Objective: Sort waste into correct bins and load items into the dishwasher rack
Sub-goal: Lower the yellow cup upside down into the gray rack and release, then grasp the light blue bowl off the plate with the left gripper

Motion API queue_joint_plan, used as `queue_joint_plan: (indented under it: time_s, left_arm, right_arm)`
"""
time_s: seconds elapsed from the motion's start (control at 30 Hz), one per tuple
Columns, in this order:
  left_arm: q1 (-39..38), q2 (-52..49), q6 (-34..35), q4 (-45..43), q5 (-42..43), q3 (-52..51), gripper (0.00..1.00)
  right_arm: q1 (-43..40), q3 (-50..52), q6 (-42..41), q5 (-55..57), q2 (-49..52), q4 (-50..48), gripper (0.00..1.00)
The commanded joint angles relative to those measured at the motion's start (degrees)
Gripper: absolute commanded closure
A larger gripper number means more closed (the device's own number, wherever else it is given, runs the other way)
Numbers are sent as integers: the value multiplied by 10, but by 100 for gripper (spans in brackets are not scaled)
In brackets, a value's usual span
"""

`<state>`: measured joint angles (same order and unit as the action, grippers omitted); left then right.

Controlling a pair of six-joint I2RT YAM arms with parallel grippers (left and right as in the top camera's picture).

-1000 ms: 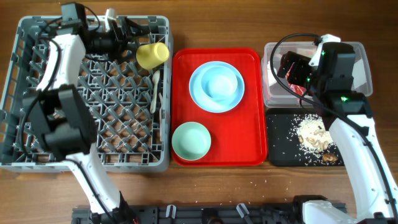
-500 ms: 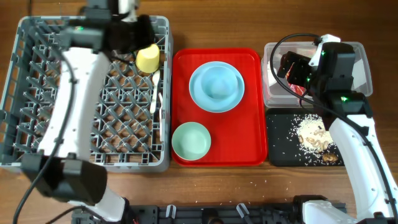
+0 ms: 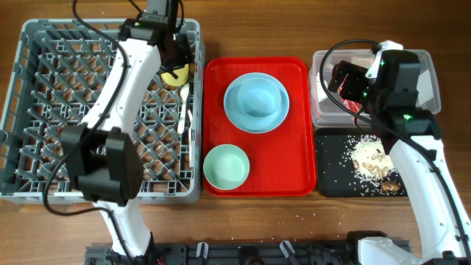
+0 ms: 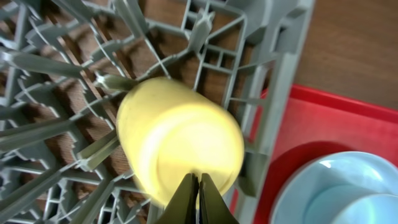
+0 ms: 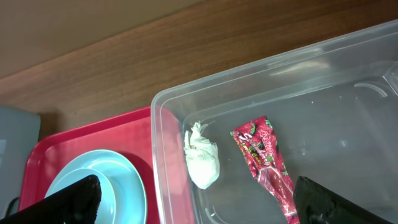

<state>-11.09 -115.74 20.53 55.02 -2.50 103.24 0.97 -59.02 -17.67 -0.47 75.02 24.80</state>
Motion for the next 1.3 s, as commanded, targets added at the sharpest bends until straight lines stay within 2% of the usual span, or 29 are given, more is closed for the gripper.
queue_joint_plan:
  time_s: [0.0, 0.17, 0.27, 0.43, 0.53, 0.6, 0.7, 0.77, 0.8, 1.0, 1.07, 1.17, 1.27]
  left_arm:
    - [1, -47, 9, -3, -2, -1, 96]
    - [1, -82, 9, -3, -2, -1, 96]
    - [1, -23, 9, -7, -2, 28, 96]
    - [-17, 132, 10, 14, 8, 41, 96]
    - [-57, 166, 10, 77, 97, 41, 96]
    - [-102, 155, 9, 88, 112, 33, 93]
    - [-165, 121, 10, 64, 112, 15, 85]
    - [-212, 75, 10, 54, 112, 15, 69]
    - [-228, 53, 10, 49, 112, 15, 67]
    - [-306, -61, 9, -15, 99, 15, 66]
    - [-315, -83, 9, -41, 99, 15, 66]
    - [-315, -103, 9, -67, 39, 15, 72]
    - [-315, -104, 9, -85, 28, 4, 73]
  right_arm:
    - [3, -2, 8, -9, 5, -1, 0]
    - [3, -2, 8, -9, 5, -1, 0]
    - [3, -2, 8, -9, 5, -1, 0]
    - [3, -2, 8, -9, 5, -1, 0]
    - [3, -2, 7, -9, 5, -1, 0]
    - [3, -2, 8, -9, 5, -1, 0]
    - [3, -2, 8, -9, 5, -1, 0]
    - [3, -2, 8, -9, 5, -1, 0]
    - [3, -2, 7, -9, 5, -1, 0]
    - [3, -2, 8, -9, 5, -1, 0]
    - [3, -2, 8, -9, 5, -1, 0]
    - [3, -2, 8, -9, 5, -1, 0]
    - [3, -2, 7, -9, 5, -1, 0]
